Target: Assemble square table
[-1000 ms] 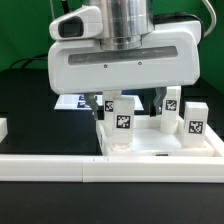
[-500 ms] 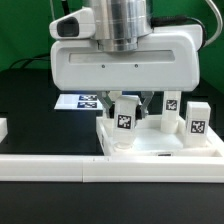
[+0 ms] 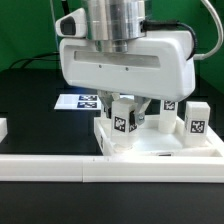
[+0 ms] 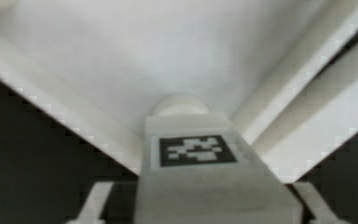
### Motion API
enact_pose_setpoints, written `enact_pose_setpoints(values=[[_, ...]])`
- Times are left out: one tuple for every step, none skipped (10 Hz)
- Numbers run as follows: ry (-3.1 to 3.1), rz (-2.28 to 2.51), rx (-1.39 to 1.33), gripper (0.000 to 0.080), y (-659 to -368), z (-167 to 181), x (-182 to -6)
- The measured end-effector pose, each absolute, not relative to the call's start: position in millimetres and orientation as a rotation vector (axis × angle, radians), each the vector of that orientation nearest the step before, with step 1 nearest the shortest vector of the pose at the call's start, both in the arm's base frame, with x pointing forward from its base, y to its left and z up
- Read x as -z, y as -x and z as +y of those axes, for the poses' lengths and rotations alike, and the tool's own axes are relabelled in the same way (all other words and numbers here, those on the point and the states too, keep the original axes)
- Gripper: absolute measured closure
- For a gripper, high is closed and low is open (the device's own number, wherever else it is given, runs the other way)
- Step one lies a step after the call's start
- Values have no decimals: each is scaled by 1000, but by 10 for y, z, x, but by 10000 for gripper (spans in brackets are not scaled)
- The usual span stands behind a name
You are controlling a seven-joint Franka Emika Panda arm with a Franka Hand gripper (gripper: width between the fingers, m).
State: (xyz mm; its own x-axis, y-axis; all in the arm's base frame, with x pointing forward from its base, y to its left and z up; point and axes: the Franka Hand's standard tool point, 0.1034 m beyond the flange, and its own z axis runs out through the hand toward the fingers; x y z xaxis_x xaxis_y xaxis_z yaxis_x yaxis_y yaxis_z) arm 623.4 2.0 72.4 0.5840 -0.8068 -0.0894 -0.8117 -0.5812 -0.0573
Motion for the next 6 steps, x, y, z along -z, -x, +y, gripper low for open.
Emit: enact_pose_setpoints(values=[[2640, 1530, -86, 508, -6237, 17, -723], [2546, 1664, -94, 508, -6241, 12, -719], [2410, 1845, -108, 508, -6242, 7, -718], [2323, 1949, -119, 508, -6242, 13, -716], [2245, 2034, -121, 508, -6245, 10, -714], [2200, 2076, -119, 508, -6243, 8, -715]])
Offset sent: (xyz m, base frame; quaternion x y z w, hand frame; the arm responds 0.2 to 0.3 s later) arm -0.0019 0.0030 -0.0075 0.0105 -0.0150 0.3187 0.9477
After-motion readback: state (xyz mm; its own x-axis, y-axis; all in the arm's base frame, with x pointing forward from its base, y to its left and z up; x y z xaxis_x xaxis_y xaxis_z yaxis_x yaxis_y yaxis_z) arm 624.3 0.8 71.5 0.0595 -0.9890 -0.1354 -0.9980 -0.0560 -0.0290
